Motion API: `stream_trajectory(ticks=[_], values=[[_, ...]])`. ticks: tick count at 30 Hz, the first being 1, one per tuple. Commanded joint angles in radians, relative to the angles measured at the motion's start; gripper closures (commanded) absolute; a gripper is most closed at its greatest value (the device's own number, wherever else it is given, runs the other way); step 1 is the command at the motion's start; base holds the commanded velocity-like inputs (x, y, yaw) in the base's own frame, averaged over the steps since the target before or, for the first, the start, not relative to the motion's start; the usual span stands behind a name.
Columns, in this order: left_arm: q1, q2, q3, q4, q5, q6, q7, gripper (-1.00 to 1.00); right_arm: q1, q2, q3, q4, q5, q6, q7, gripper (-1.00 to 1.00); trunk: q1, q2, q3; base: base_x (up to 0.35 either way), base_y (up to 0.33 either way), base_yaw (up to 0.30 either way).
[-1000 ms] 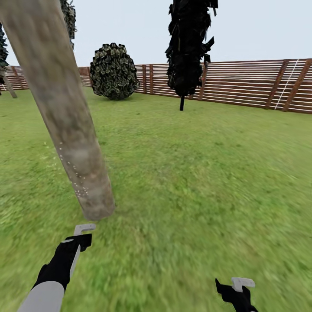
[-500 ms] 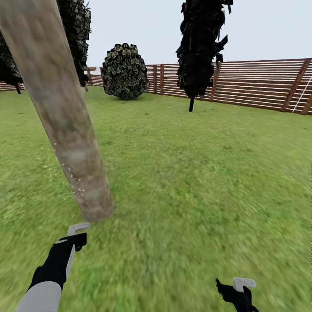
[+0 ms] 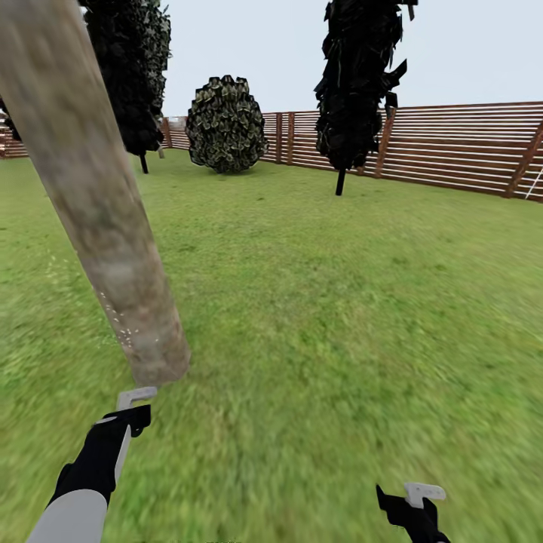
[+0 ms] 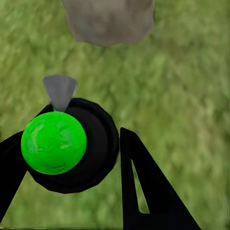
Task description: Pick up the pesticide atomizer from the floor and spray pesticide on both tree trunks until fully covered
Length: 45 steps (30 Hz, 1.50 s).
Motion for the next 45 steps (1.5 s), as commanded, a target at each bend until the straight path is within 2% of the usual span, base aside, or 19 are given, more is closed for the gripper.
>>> stream_trajectory(ticks=[1, 8, 20, 45], values=[[0.0, 0.0, 0.0, 0.0, 0.0, 0.0, 0.0, 1.0, 0.0, 0.0, 0.0, 0.0, 0.0, 0.0, 0.0, -1.0, 0.0, 0.0, 0.0, 0.003, -0.27, 0.273], [0.0, -0.003, -0.001, 0.0, 0.0, 0.0, 0.0, 1.0, 0.0, 0.001, 0.0, 0.0, 0.001, 0.0, 0.0, -1.0, 0.0, 0.0, 0.0, 0.013, -0.27, 0.252], [0.0, -0.005, -0.002, 0.001, 0.0, 0.0, 0.0, 1.0, 0.0, 0.002, 0.0, 0.0, 0.001, 0.0, 0.002, -1.0, 0.0, 0.0, 0.0, 0.11, -0.27, 0.052], [0.0, -0.006, -0.005, 0.002, 0.0, -0.002, 0.0, 1.0, 0.0, 0.002, 0.001, 0.0, 0.002, 0.002, 0.002, -1.0, 0.0, 0.0, 0.0, 0.149, -0.267, 0.267]])
